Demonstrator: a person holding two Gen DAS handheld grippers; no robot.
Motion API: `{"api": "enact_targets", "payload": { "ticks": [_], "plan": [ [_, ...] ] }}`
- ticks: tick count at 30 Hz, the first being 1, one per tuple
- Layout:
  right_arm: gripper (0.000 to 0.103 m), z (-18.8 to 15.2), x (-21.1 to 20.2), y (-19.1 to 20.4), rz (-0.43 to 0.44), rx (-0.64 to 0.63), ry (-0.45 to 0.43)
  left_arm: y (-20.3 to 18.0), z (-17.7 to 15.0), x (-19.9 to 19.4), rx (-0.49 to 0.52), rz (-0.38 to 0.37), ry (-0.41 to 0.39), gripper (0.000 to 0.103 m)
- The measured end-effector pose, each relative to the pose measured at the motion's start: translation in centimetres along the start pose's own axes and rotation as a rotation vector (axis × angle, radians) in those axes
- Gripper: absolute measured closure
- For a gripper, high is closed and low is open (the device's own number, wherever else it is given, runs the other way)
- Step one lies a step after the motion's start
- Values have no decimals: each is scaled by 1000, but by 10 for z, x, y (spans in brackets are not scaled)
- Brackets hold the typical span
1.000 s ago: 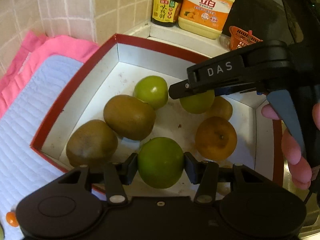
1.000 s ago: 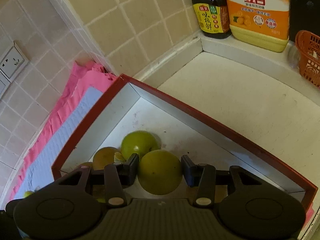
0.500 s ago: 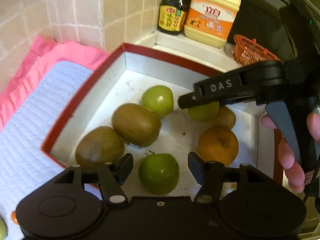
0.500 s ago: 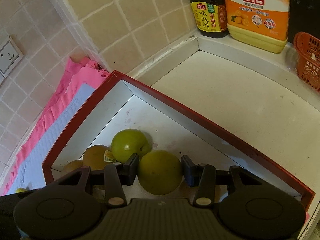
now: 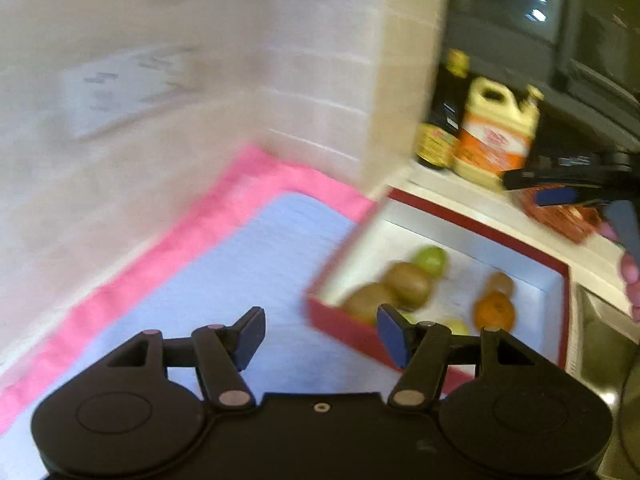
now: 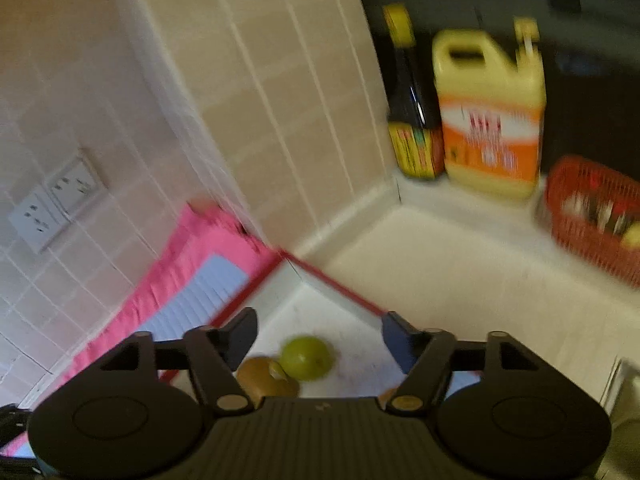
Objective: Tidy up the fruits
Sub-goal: 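Return both grippers to the mat toward the oranges and green apple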
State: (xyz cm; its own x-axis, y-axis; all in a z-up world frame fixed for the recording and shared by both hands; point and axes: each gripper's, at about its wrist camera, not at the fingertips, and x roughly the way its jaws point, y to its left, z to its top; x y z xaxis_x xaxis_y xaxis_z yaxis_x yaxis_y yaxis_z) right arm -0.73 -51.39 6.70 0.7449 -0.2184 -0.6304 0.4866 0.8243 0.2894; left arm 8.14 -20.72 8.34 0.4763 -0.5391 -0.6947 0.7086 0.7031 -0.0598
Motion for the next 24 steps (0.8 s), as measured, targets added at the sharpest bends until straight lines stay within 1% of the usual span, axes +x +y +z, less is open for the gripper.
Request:
{"api": "enact_targets", "payload": {
  "ticks": [4, 5, 9, 11, 13, 16, 18, 19, 20, 24],
  "plan": [
    [16, 11, -27, 33, 20, -58, -85, 44, -9, -47, -79, 125, -61, 28],
    [16, 12, -32, 42, 39, -65, -102, 55, -12, -57, -99, 150, -71, 28],
    [15, 12, -43, 76, 104, -115, -123, 91, -32, -96, -184, 263, -108, 28],
    [12, 10, -46, 96, 111, -155, -142, 107, -44, -115, -225, 315, -116, 28],
    [12, 6, -48, 114, 107, -183, -160, 120, -54, -130, -260, 364, -119, 28],
    [12, 4, -46, 138, 153, -213, -152, 139, -67, -150, -311, 416, -125, 28],
    [10, 1, -45, 155, 188, -237, -139, 148, -77, -163, -336, 441, -131, 28],
    [7, -1, -44, 164, 204, -253, -132, 151, -82, -166, -346, 450, -132, 28],
    [7, -3, -42, 172, 223, -268, -123, 154, -87, -169, -355, 456, -130, 28],
    [7, -16, -26, 205, 304, -329, -51, 164, -108, -172, -383, 465, -106, 28]
  ]
}}
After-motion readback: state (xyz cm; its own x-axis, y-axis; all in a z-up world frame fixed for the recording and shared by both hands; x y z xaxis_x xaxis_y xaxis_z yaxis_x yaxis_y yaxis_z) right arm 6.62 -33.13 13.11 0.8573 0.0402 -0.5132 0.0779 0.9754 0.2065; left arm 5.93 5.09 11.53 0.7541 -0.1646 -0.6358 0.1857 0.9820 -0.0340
